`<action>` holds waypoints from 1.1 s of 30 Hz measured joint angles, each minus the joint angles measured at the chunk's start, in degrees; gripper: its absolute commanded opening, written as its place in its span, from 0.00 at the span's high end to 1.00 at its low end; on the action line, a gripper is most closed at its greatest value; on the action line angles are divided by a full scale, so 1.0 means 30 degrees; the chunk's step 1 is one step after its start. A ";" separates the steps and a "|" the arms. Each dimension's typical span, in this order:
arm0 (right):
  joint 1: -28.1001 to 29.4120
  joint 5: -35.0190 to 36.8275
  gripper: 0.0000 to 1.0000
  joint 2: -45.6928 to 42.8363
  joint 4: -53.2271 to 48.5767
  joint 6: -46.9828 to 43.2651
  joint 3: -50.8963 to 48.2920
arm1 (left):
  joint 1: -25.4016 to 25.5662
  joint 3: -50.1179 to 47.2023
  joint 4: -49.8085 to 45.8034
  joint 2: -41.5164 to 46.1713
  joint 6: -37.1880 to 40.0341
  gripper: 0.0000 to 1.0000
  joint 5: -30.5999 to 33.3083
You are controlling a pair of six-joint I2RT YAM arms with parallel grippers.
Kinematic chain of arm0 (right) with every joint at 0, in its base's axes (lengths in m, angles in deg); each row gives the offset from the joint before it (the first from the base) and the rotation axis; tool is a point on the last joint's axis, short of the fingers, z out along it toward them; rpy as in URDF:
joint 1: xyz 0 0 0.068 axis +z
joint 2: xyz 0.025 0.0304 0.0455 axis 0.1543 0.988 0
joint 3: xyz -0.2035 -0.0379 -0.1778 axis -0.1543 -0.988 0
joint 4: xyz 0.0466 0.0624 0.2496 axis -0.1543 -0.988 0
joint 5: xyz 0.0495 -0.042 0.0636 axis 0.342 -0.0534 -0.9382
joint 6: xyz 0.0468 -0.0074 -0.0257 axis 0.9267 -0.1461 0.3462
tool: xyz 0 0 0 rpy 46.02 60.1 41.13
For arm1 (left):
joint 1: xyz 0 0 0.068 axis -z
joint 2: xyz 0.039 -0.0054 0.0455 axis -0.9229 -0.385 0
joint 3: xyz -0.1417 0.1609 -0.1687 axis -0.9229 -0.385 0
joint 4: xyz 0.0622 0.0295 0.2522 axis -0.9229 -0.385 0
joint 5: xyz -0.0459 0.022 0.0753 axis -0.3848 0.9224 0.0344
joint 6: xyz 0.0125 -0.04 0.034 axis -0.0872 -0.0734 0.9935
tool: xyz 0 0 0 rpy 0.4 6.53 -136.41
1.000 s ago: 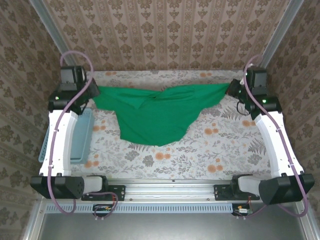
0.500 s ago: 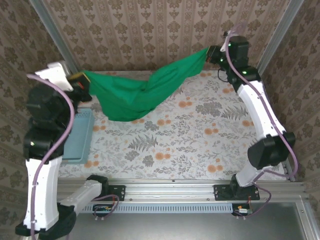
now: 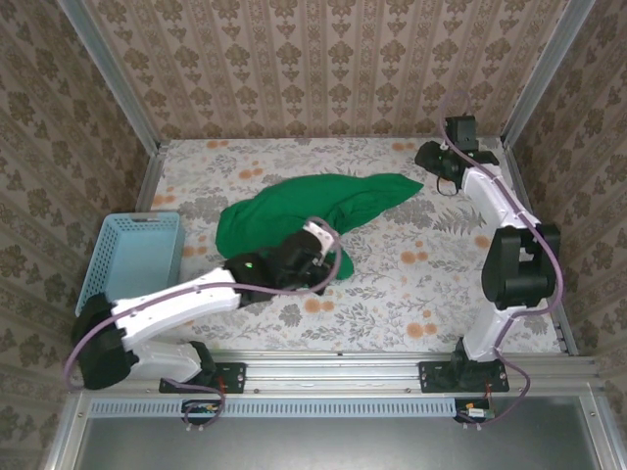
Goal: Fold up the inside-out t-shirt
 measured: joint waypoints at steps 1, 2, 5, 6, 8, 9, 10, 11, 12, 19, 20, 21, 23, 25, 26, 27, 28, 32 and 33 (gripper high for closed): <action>0.0022 0.0044 0.42 -0.0415 -0.0051 0.0051 -0.0415 | 0.0379 -0.0036 0.0219 -0.0459 0.0007 0.64 -0.0044; 0.0109 0.0044 0.42 -0.0918 -0.0066 0.0066 -0.0911 | 0.0765 -0.0087 0.0401 -0.0809 -0.0022 0.56 -0.0044; 0.0758 0.0095 0.38 -0.2492 -0.0044 0.0124 -0.2645 | 0.1268 -0.0357 0.0342 -0.0452 -0.0153 0.44 0.0474; 0.1202 0.0131 0.36 -0.2980 -0.0066 0.0182 -0.3249 | 0.1064 -0.0539 0.0219 0.0058 -0.0160 0.40 0.0809; 0.2331 0.0248 0.34 -0.3738 -0.0015 0.0364 -0.4430 | 0.0029 -0.0962 -0.0277 0.1435 -0.0240 0.32 0.1384; 0.3104 0.0321 0.34 -0.4051 0.0153 0.0510 -0.5115 | -0.1049 -0.1224 -0.0474 0.2266 -0.0372 0.31 0.1450; 0.3716 0.0357 0.33 -0.4233 0.0189 0.0568 -0.5654 | -0.2251 -0.1457 -0.0758 0.2958 -0.0503 0.31 0.1559; 0.4517 0.0379 0.33 -0.4299 0.0248 0.0707 -0.6237 | -0.3832 -0.1647 -0.1078 0.3563 -0.0685 0.31 0.1596; 0.5297 0.0393 0.33 -0.4248 0.0408 0.0896 -0.6717 | -0.5661 -0.1807 -0.1370 0.3927 -0.0823 0.31 0.1552; 0.8903 0.0415 0.39 -0.0561 0.1180 0.1566 -0.5515 | -1.4069 -0.2222 -0.2382 0.1392 -0.1115 0.28 0.0809; 0.9151 0.0474 0.39 0.0240 0.1188 0.1574 -0.4823 | -1.4812 -0.2222 -0.2266 0.0707 -0.1173 0.28 0.0561; 0.9369 0.0612 0.39 0.1137 0.1151 0.1574 -0.3934 | -1.5475 -0.2222 -0.2135 0.0058 -0.1246 0.28 0.0299; 0.9581 0.0969 0.40 0.2616 0.1035 0.1581 -0.2339 | -1.6444 -0.2222 -0.1814 -0.1129 -0.1377 0.27 -0.0051; 0.9624 0.1333 0.41 0.4036 0.0787 0.1610 -0.0743 | -1.6844 -0.2215 -0.1494 -0.2098 -0.1413 0.26 -0.0211; 0.9624 0.1545 0.41 0.4656 0.0641 0.1639 -0.0080 | -1.6968 -0.2164 -0.1392 -0.2637 -0.1457 0.26 -0.0299; 0.9624 0.1763 0.45 0.5217 0.0437 0.1647 0.0517 | -1.7085 -0.2062 -0.1311 -0.3155 -0.1486 0.26 -0.0423; 0.9624 0.1996 0.49 0.5683 0.0160 0.1712 0.0991 | -1.7165 -0.1923 -0.1246 -0.3606 -0.1537 0.27 -0.0517; 0.9617 0.3009 0.77 0.7023 -0.0903 0.1734 0.2273 | -1.7558 -0.1268 -0.0765 -0.5238 -0.1712 0.35 -0.0889; 0.9581 0.3213 0.87 0.7089 -0.1129 0.1654 0.2295 | -1.7624 -0.1173 -0.0641 -0.5508 -0.1763 0.40 -0.1005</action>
